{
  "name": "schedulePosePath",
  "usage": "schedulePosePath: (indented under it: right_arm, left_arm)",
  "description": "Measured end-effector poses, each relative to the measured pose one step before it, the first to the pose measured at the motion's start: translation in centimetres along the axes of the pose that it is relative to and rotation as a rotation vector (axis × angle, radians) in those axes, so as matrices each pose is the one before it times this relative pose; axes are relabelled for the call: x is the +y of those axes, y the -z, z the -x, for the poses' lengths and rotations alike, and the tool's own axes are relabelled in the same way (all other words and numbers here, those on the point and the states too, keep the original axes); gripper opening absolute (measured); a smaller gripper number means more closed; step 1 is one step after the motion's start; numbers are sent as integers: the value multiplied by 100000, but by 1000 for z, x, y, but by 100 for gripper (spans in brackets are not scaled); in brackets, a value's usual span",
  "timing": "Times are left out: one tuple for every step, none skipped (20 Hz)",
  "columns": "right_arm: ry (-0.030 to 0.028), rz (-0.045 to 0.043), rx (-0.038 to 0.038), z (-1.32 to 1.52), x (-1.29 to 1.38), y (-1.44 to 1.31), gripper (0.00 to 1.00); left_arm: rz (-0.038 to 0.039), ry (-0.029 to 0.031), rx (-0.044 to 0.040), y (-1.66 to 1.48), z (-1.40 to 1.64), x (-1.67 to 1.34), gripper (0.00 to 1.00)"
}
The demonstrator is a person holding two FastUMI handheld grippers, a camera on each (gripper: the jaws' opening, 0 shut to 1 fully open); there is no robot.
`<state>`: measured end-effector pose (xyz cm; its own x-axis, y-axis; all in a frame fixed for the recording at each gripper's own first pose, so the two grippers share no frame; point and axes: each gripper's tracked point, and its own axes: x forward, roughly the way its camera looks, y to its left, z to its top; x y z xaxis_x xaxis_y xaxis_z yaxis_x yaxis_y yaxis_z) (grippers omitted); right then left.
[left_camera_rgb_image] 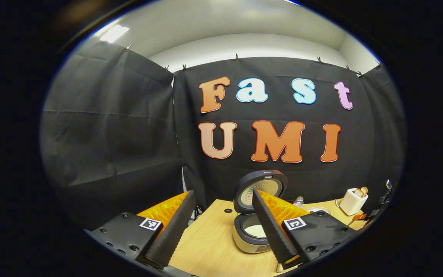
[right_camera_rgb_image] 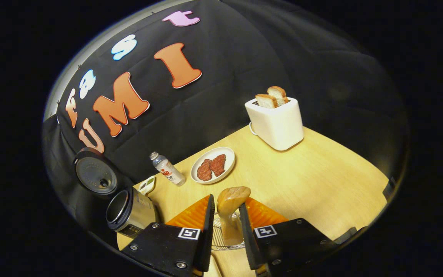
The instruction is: Close the left gripper, press the button to open the rice cooker; take a wooden spoon from the chopstick holder with the right hand, scoop a spoonful of rice and pour it into the rice cooker, then put the wooden spoon back into the chopstick holder.
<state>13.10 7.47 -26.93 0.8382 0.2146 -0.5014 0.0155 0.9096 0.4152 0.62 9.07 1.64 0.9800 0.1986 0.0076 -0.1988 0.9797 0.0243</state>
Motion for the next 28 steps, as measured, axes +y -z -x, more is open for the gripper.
schedulePosePath:
  right_arm:
    - [1908,887,-108,511,-498,-413,39]
    - [1858,1523,-874,541,-618,-502,46]
    - [1660,1847,-1233,563,-524,-689,52]
    - [837,1993,-1418,700,-234,-884,60]
    - [776,2275,-1679,829,-76,-909,63]
    - [840,2811,-1980,448,29,-1036,74]
    - [1377,3576,-2571,684,-53,-1236,78]
    - [1854,3981,-2722,639,-124,-1329,88]
    - [993,3661,-2507,532,144,-1208,90]
    - [491,2946,-2340,662,276,-1411,95]
    - [190,2336,-2067,812,314,-1440,95]
    - [-117,1862,-2579,789,433,-1516,95]
    - [-149,1654,-2856,639,748,-1480,95]
    - [-246,1217,-2093,596,582,-1463,95]
    - [-800,809,-1458,665,707,-1136,95]
    - [-1202,820,-1103,531,873,-1146,95]
    - [-565,564,-1806,585,767,-1129,95]
    - [-567,588,-2153,540,699,-1108,95]
    - [-1061,611,-1842,597,943,-784,95]
    - [-1192,418,-1304,486,825,-677,95]
    - [-980,336,-1078,464,718,-608,95]
    - [-385,302,-866,288,607,-537,94]
    - [-326,436,-1126,408,512,-609,95]
    - [175,117,-846,330,250,-420,100]
    - [255,-220,-825,292,179,-234,100]
    - [77,-138,-328,554,826,540,95]
    - [379,36,141,232,61,44,100]
    - [443,122,325,164,-31,135,95]
  left_arm:
    - [583,1374,-122,27,-313,-365,99]
    - [714,1691,-72,-14,-258,-523,100]
    - [672,1414,-99,77,-275,-411,100]
    - [205,729,62,-46,-419,-211,100]
    - [-206,155,-4,-26,-447,-156,100]
    - [-486,164,-22,-59,-379,-50,98]
    - [-524,856,-108,-78,-393,-405,99]
    - [77,1105,-354,-157,-363,-427,100]
    - [652,1569,-118,-176,-398,-457,100]
    - [1012,1689,78,-65,-445,-467,100]
    - [1097,904,58,-120,-499,-188,100]
    - [804,-74,-291,-398,-667,48,100]
    - [164,157,443,-361,-887,-1,100]
    - [115,105,344,-480,-1136,37,100]
    - [431,644,229,-596,-1196,-124,100]
    - [729,1316,-64,-865,-1415,-277,100]
    - [104,1517,442,-749,-1653,-414,99]
    - [-182,580,251,-641,-1707,-132,99]
    - [-128,637,-45,-769,-1728,-112,98]
    - [-95,206,244,-498,-1646,-169,98]
    - [-424,367,64,-608,-1641,-200,99]
    - [-593,505,55,-466,-1676,-322,98]
    - [-663,624,429,-50,-1713,-381,100]
    - [-812,590,943,136,-1699,-463,99]
    - [-603,65,1595,294,-1680,-310,98]
    - [-641,783,2410,622,-1825,-629,97]
    - [-875,1416,2461,639,-1730,-611,99]
    - [-806,970,1880,270,-1656,-537,100]
